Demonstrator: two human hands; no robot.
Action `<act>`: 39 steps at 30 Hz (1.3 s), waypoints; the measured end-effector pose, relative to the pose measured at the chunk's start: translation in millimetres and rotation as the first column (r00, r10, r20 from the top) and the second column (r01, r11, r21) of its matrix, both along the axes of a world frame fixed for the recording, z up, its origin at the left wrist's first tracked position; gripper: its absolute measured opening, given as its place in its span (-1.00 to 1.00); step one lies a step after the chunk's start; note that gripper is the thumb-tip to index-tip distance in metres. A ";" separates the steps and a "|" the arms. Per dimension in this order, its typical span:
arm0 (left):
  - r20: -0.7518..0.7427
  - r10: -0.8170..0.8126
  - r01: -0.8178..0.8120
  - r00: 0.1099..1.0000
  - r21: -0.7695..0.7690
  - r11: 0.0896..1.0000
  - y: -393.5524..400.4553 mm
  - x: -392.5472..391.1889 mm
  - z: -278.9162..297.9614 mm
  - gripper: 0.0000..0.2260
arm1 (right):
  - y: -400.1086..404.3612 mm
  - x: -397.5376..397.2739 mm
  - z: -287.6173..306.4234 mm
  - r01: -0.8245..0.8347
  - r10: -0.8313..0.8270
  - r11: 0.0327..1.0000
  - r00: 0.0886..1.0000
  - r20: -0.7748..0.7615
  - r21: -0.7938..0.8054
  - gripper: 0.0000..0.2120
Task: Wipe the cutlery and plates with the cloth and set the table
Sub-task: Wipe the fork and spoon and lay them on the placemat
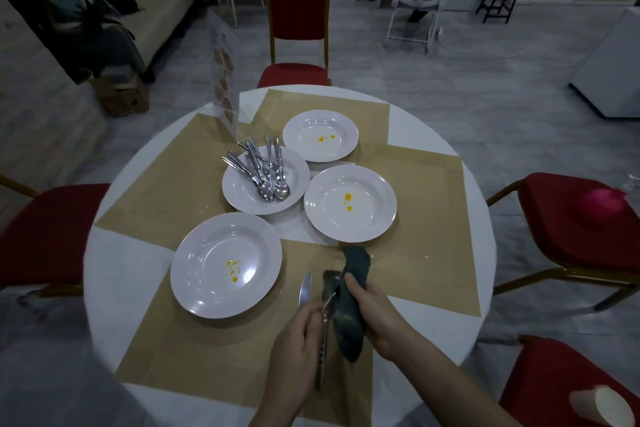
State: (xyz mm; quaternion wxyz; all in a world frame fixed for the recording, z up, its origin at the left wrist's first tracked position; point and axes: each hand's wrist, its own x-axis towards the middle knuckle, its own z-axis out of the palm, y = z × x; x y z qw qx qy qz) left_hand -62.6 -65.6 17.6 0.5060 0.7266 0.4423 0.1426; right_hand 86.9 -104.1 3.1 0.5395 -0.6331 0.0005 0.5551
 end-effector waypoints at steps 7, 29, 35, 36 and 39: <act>-0.119 -0.004 0.033 0.993 0.244 0.969 6.7 2.5 1.2 -0.79 | 4.7 -10.9 1.0 0.043 -0.044 0.999 0.995 0.094 0.013 -0.66; -0.023 -0.090 0.092 0.996 0.118 0.989 -8.6 10.3 3.5 -0.79 | 0.8 6.0 -2.7 0.210 -0.193 0.975 0.963 0.187 -0.075 -0.75; 0.012 0.005 -0.005 1.000 0.030 1.000 -3.4 19.2 2.3 -0.79 | -3.6 -4.9 1.8 -0.044 0.043 0.999 0.999 0.034 0.026 -0.71; 0.018 0.009 -0.009 1.000 0.023 1.000 -2.6 19.6 3.5 -0.79 | -4.6 -4.5 3.4 -0.037 0.037 0.999 0.999 0.019 0.021 -0.72; 0.026 -0.009 0.008 1.000 0.037 0.999 -6.1 16.0 6.4 -0.79 | -9.7 9.5 4.5 -0.022 0.021 1.000 0.990 0.141 0.010 -0.74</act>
